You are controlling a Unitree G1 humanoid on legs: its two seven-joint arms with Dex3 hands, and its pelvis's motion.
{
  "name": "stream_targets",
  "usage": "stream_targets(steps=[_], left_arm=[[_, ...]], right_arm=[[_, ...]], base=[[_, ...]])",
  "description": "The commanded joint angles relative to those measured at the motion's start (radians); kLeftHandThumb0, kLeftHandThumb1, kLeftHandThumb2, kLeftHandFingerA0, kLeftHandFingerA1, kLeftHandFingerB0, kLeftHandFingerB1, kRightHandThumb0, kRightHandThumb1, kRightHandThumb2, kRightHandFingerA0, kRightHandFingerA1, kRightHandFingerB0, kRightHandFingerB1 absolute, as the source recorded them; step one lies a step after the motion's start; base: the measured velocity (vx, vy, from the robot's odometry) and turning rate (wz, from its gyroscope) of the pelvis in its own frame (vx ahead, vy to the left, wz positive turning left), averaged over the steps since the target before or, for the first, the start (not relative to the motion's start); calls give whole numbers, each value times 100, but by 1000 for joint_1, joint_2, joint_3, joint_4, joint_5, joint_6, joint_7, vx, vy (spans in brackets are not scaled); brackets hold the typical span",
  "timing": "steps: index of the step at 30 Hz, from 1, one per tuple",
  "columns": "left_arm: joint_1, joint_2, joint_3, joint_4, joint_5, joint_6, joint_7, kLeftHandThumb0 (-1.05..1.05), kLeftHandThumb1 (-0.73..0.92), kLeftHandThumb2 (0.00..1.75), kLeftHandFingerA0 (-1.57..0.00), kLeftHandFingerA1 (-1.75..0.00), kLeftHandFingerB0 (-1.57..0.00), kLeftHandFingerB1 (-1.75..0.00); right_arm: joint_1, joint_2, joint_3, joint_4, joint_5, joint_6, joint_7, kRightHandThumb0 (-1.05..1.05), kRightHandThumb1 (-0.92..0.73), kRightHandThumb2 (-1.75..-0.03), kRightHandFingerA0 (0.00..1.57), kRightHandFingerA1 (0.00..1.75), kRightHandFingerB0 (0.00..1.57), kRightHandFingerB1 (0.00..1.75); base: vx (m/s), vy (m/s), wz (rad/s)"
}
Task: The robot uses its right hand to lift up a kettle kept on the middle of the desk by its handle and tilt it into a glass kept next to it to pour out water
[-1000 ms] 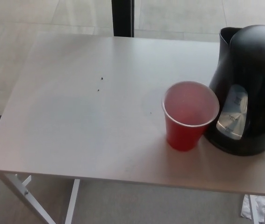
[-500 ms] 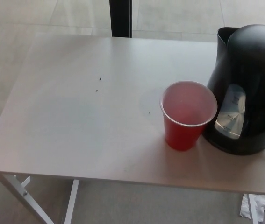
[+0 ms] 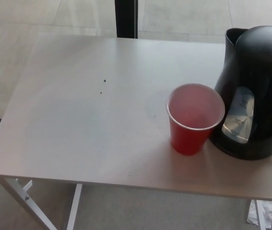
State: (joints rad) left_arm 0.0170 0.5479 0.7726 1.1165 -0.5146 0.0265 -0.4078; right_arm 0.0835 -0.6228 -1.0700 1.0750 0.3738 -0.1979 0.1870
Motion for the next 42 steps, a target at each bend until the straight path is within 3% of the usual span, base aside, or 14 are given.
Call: stream_targets(steps=[1,3,7,9,10,13,14,15,22,29,31,33,39,42], left_arm=[[6,27,-10,2,10,-48,0,-105,56,131,-109,-116,-64,-159],[11,27,-9,8,7,-48,-6,-105,75,98,-106,-116,-67,-155],[14,24,-6,0,0,-35,8,-105,55,132,-107,-118,-66,-160],[13,24,-11,1,4,-42,10,-105,57,131,-111,-114,-65,-159],[14,22,-14,4,7,-47,12,-105,58,131,-112,-113,-65,-158],[13,22,-14,13,6,-55,9,-105,57,131,-110,-114,-64,-159],[14,21,-14,9,4,-55,9,-105,58,130,-112,-114,-68,-157],[12,21,-15,5,3,-52,8,-105,57,131,-111,-114,-66,-159],[13,23,-6,6,-8,-44,5,-105,56,130,-112,-113,-66,-158],[10,27,-15,4,2,-54,7,-105,57,131,-109,-116,-66,-159],[9,27,-14,3,0,-53,11,-105,75,98,-107,-116,-67,-155],[15,28,-12,3,-1,-51,7,-105,55,131,-107,-117,-65,-159],[14,29,-12,5,0,-51,15,-105,58,131,-114,-109,-66,-155],[9,31,-14,5,0,-51,9,-105,76,98,-108,-115,-66,-155]], right_arm=[[16,8,65,13,-8,-171,-19,-63,-46,-76,15,50,8,45],[18,0,76,27,-2,-181,-11,-62,-47,-76,19,51,9,45],[27,-5,105,29,0,-198,-27,-61,-49,-76,15,52,7,42],[25,-8,111,38,10,-207,-27,-33,-43,-96,0,51,2,52],[31,-8,108,33,22,-208,-16,-61,-48,-77,16,51,4,39],[33,-11,114,40,30,-218,-10,-34,-42,-95,0,51,4,53],[35,-13,119,45,28,-221,-8,-58,-61,-59,8,44,8,34],[34,-14,120,48,35,-220,-8,-34,-41,-95,0,51,4,53],[38,-20,139,44,51,-209,6,-59,-59,-57,42,45,12,40],[38,-32,187,67,39,-190,-4,-62,-46,-75,24,51,10,47],[38,-34,188,70,48,-200,10,-38,-33,-85,42,64,4,50],[46,-29,185,65,61,-210,37,-58,-50,-55,36,52,15,43],[51,-27,193,65,58,-221,27,-56,-40,-70,22,50,15,49],[47,-23,195,65,62,-235,30,-55,-40,-70,20,50,15,49]], base=[[0,0,0],[0,0,0],[0,0,0],[0,0,0],[0,0,0],[0,0,0],[0,0,0],[0,0,0],[0,0,0],[0,0,0],[0,0,0],[0,0,0],[0,0,0],[0,0,0]])
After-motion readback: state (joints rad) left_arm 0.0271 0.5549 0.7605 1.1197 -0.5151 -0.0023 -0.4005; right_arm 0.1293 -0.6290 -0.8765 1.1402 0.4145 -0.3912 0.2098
